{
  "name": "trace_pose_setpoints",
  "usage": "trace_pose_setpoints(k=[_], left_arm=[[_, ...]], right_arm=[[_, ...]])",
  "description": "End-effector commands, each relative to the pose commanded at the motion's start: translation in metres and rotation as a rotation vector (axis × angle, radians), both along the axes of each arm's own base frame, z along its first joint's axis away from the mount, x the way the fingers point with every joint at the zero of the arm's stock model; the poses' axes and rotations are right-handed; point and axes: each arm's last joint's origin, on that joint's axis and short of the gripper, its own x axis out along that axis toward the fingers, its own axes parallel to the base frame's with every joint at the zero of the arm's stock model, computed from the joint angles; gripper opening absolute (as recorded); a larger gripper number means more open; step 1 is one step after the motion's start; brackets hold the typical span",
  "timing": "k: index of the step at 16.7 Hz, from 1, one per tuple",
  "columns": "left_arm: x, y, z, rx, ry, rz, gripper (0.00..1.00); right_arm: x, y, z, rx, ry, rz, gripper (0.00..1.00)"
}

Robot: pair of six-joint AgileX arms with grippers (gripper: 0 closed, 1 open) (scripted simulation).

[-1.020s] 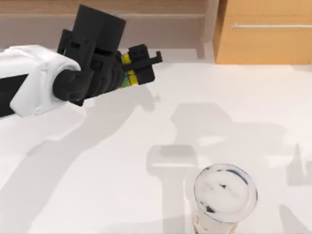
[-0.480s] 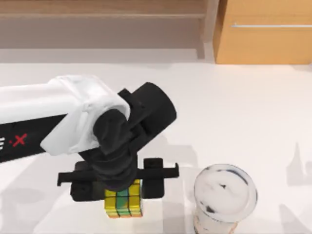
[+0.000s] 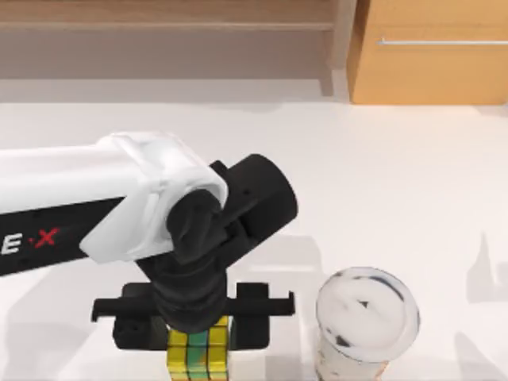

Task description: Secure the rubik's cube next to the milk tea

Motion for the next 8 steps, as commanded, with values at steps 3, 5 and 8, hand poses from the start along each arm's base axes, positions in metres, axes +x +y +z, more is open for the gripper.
trace_pose_setpoints(k=[3,5,8], left_arm=[[0.0000,0.0001,-0.0002,0.003,0.000,0.001,0.00],[-0.0001,0.0000,-0.0005,0.007,-0.001,0.002,0.00],[-0.0001,-0.0002,-0.0009,0.011,-0.004,0.003,0.00]], right_arm=[[0.0000,0.0000,0.0000,0.000,0.000,0.000,1.00],[0.0000,0.0000,0.0000,0.000,0.000,0.000,1.00],[0.0000,0.0000,0.0000,0.000,0.000,0.000,1.00]])
